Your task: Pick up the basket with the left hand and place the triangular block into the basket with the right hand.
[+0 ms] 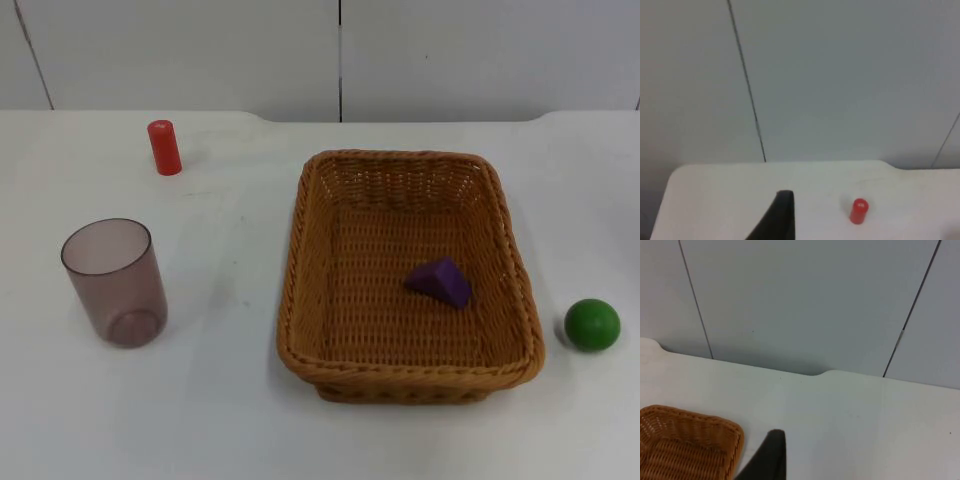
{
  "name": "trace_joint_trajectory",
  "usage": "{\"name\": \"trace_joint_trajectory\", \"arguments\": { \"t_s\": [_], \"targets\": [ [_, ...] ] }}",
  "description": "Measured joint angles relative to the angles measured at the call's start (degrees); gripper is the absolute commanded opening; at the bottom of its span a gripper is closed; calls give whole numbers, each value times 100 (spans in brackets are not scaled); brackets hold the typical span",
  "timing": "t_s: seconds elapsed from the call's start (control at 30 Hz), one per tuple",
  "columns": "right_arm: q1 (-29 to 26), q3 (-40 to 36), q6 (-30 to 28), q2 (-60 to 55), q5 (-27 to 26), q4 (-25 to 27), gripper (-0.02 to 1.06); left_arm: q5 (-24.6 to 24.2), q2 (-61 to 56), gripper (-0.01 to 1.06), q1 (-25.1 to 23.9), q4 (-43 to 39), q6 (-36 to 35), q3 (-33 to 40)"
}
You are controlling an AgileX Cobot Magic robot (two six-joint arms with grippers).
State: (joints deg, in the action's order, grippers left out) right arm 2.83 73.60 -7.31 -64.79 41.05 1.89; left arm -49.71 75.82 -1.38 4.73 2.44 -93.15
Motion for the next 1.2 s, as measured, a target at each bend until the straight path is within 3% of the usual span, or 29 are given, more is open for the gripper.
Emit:
{"name": "trace_joint_trajectory", "arguments": {
  "t_s": [0.17,0.33,0.53,0.7,1.03,1.2],
  "targets": [
    [0,0,0,0,20,0,105,346,-411,105,-189,66,119,1109],
    [0,0,16,0,20,0,105,564,-649,105,-189,42,141,1704],
    [0,0,16,0,-115,0,105,866,-789,105,-189,-130,155,1757],
    [0,0,162,0,-628,0,105,1097,-799,105,-189,-69,142,1757],
    [0,0,303,40,-599,-90,105,632,-852,105,-189,-3,-52,1794],
    [0,-26,324,668,-129,-146,105,335,-1384,105,-189,-303,-244,1814]
  ]
}}
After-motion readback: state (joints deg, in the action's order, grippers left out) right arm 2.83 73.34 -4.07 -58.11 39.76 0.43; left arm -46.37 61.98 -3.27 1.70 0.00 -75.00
